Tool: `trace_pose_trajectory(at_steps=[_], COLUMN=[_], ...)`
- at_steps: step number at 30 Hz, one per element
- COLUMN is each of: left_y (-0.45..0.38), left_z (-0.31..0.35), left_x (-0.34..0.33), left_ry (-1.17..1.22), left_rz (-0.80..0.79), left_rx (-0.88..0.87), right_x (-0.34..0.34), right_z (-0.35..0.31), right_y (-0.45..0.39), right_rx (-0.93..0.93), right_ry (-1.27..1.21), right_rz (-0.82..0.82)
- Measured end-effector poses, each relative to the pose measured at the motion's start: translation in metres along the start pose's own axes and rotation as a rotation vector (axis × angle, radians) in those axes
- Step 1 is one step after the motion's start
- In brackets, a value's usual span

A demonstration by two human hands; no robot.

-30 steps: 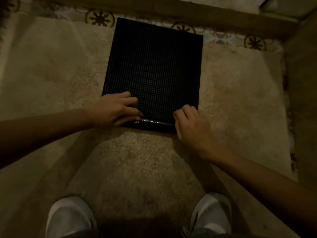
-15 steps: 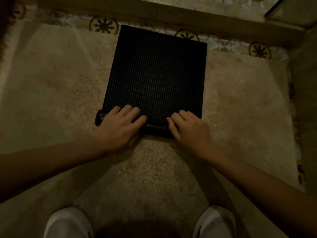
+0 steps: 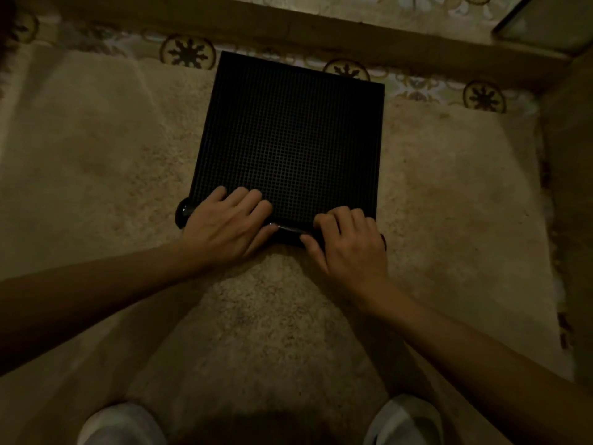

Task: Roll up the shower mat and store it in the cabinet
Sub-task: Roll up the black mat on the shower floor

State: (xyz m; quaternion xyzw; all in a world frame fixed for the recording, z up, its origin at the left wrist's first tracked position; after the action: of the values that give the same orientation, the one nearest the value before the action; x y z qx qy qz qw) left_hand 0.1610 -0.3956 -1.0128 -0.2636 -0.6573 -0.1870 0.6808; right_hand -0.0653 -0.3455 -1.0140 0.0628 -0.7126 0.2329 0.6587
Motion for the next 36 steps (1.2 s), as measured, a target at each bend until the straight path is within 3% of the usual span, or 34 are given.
trace_pose_trajectory(at_steps=[7, 15, 22, 27, 36], left_y=[-0.007, -0.029, -0.043, -0.029, -0.057], left_z=[0.009, -0.009, -0.007, -0.01, -0.027], left_x=[0.0, -0.008, -0.006, -0.013, -0.007], left_ry=[0.042, -0.008, -0.046, 0.025, -0.053], left_rz=[0.061, 0.035, 0.077, 0.125, 0.101], left_rx=[0.197, 0.109, 0.199, 0.132, 0.075], right_x=[-0.005, -0.016, -0.012, -0.007, -0.014], right_z=[0.019, 0.015, 0.031, 0.04, 0.028], right_y=[-0.036, -0.029, -0.054, -0.069, -0.057], right_rx=[-0.033, -0.157, -0.105, -0.144, -0.155], right_ry=[-0.027, 0.07, 0.034, -0.084, 0.058], right_rz=[0.018, 0.099, -0.013, -0.064, 0.044])
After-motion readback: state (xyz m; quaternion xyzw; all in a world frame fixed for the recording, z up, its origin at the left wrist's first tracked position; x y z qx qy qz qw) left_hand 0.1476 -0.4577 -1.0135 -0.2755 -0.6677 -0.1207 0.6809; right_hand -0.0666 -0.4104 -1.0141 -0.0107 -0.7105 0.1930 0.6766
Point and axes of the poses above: each hand's wrist, its own y-axis away from the middle knuckle, its own x-axis out of the back of the hand, z = x × y, the point moved 1 cm from there along -y, towards the middle knuckle, and after that the axes turned 5 degrees about x, right-handed, at the moved point
